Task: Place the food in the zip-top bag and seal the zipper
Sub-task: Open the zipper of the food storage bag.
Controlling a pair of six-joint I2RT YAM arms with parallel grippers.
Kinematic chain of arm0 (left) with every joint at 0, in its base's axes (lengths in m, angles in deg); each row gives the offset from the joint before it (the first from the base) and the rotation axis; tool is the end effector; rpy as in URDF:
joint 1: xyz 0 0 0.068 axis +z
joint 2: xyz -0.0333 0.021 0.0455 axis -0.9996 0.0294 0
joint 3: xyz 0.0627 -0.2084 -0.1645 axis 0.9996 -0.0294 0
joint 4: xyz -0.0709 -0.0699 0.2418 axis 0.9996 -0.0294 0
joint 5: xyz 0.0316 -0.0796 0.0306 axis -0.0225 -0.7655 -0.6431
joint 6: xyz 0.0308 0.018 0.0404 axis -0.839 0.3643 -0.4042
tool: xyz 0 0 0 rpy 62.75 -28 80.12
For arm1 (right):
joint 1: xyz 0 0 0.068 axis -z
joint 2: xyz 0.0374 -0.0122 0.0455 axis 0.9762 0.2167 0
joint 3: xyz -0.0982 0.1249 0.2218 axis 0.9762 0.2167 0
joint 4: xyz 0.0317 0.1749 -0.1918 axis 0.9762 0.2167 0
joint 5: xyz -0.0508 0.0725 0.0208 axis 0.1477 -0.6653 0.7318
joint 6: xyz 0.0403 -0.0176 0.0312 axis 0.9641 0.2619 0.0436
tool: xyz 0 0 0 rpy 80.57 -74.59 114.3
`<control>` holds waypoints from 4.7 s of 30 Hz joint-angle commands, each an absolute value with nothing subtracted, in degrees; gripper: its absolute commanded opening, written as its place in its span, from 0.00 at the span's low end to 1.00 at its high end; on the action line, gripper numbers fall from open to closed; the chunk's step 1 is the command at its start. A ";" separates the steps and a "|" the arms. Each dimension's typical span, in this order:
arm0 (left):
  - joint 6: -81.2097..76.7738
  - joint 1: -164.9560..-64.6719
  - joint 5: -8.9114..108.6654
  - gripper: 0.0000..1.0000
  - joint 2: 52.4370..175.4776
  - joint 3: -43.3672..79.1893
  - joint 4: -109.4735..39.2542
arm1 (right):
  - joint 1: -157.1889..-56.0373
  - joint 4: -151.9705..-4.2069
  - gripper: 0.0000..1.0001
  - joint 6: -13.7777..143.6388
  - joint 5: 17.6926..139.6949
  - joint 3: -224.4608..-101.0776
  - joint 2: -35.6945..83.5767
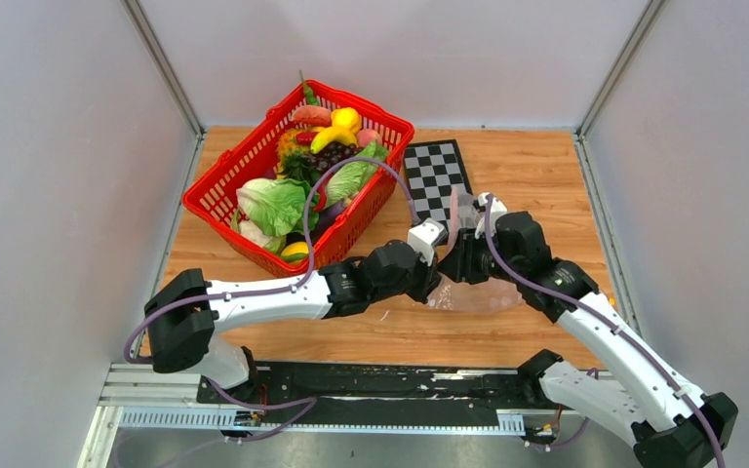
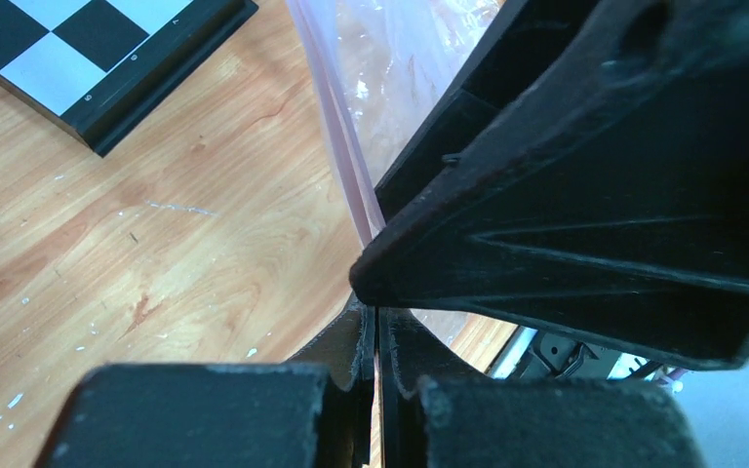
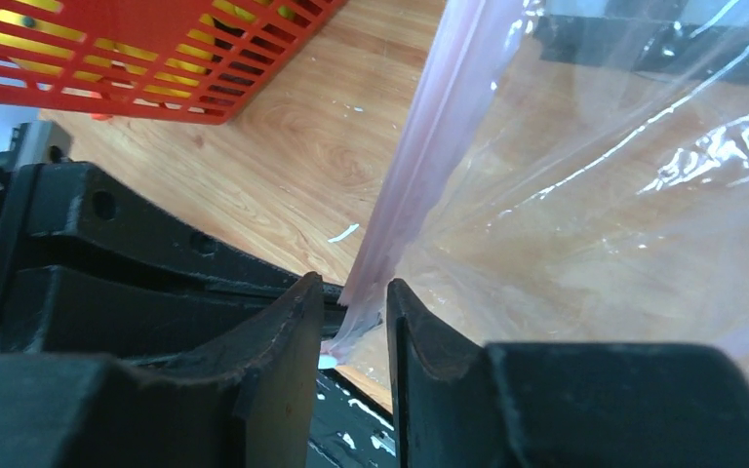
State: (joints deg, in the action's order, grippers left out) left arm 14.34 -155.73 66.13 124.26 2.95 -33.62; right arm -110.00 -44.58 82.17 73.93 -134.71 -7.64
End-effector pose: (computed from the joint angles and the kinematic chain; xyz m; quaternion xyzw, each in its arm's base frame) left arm 0.1364 -0.3152 0.2666 0.2473 0.8046 -0.3579 0.4042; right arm 0.1506 0.1051 0.3021 -0.1142 0.8799 0.2985 0.3516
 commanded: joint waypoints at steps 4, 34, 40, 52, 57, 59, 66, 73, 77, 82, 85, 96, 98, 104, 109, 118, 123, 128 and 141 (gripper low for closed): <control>14.24 -155.85 66.67 0.00 121.72 4.97 -33.48 | -111.11 -42.85 0.26 80.67 78.01 -136.01 -6.10; 13.89 -155.85 65.16 0.00 120.70 5.63 -34.38 | -111.06 -46.34 0.34 81.15 80.09 -134.11 -7.14; 14.11 -155.88 64.27 0.00 120.94 5.95 -34.45 | -111.15 -44.95 0.32 80.95 90.72 -137.27 -4.74; 14.12 -155.88 64.63 0.00 121.17 6.48 -35.05 | -114.09 -43.57 0.40 78.66 97.26 -142.42 -1.26; 14.30 -155.88 64.18 0.00 121.65 6.98 -35.45 | -114.62 -40.71 0.29 77.47 101.62 -145.22 2.40; 14.93 -155.86 64.90 0.00 121.52 6.79 -35.69 | -114.65 -39.64 0.18 78.10 100.69 -145.69 3.37; 18.26 -155.68 72.97 0.21 120.76 5.45 -38.22 | -114.78 -36.66 0.00 79.49 98.34 -144.79 -1.77; 18.19 -154.03 67.63 0.53 125.14 10.67 -35.55 | -114.76 -34.60 0.00 82.57 91.89 -140.94 -6.09; 17.76 -153.66 65.05 0.55 127.26 13.09 -34.73 | -114.76 -35.52 0.00 83.22 89.69 -139.83 -7.82; 16.97 -152.16 66.92 0.30 129.27 14.22 -39.52 | -114.75 -35.11 0.00 83.93 89.37 -141.02 -9.69; 16.41 -152.00 69.84 0.16 128.31 11.83 -40.81 | -114.71 -31.52 0.00 83.01 91.08 -143.85 -10.10; 12.52 -151.29 77.68 0.01 128.97 13.12 -47.41 | -114.77 -1.96 0.00 75.42 94.79 -163.00 -4.42; 12.23 -151.21 77.02 0.01 129.58 14.16 -47.50 | -114.79 0.27 0.00 75.23 95.48 -165.17 -3.67; 11.85 -151.03 76.81 0.03 130.53 15.59 -47.74 | -114.73 -4.72 0.00 80.39 105.25 -162.70 -4.97; 9.54 -150.84 71.33 0.44 129.73 17.80 -46.59 | -114.76 -19.34 0.00 83.85 101.93 -153.74 -7.05; 7.13 -150.18 64.75 0.74 125.39 21.06 -49.73 | -114.76 -31.61 0.00 89.05 101.18 -146.80 -7.29; 5.95 -150.07 64.32 0.79 121.79 21.79 -51.40 | -114.71 -33.04 0.00 88.42 100.93 -146.75 -5.96; 3.14 -149.58 68.53 0.88 116.40 22.32 -54.13 | -114.68 -34.83 0.00 88.03 99.44 -145.80 -5.90; 6.25 -143.11 87.32 1.00 101.76 18.40 -60.53 | -114.71 -37.09 0.00 87.57 97.14 -144.56 -6.27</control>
State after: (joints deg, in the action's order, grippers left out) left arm 4.29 -145.61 77.71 105.62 19.59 -56.74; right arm -114.59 -33.41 87.46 98.65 -144.56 -5.70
